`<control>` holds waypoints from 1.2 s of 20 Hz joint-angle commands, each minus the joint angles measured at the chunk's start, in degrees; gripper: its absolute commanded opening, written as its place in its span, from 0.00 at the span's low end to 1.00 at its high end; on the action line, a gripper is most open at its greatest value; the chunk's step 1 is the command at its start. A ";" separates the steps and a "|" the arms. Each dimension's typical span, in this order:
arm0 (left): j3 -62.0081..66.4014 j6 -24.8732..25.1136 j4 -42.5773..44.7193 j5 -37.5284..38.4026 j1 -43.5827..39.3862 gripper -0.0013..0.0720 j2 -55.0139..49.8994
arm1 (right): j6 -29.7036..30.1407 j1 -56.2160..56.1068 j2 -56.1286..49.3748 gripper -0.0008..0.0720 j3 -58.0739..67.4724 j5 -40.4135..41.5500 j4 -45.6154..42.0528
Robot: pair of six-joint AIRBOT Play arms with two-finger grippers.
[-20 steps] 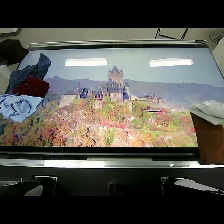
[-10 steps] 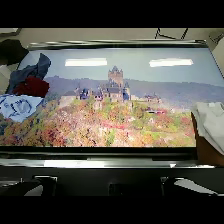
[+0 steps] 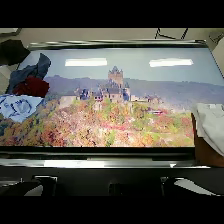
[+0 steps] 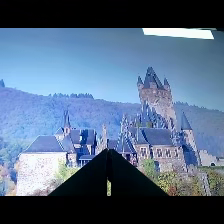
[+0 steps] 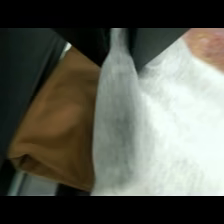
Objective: Fold the clothes and pants, and hang the long-sleeved shirts on hangers.
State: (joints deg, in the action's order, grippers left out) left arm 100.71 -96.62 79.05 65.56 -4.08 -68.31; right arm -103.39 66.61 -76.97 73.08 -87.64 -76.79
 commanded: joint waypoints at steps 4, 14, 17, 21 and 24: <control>0.00 -0.07 0.04 0.00 -0.07 0.05 -0.39 | -3.54 -0.02 2.54 0.08 5.79 -7.98 9.27; 0.02 -0.04 0.02 0.02 -0.07 0.05 -0.35 | 3.80 -0.02 2.54 0.82 -5.35 -1.81 -6.40; 0.17 -0.04 -0.17 -0.92 -0.07 0.05 -0.35 | 4.96 -0.04 2.51 0.86 4.59 4.90 -0.09; 1.55 1.20 4.13 -9.79 -1.53 0.05 -0.76 | 15.41 -9.01 2.51 0.86 24.79 27.45 12.04; 2.21 -4.02 23.30 -5.16 -3.91 0.05 -4.72 | 20.28 -26.73 2.49 0.86 30.95 31.95 9.16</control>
State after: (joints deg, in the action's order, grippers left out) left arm 102.32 -97.38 87.74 59.07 -6.39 -70.54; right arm -89.03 52.21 -74.48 96.95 -64.55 -68.55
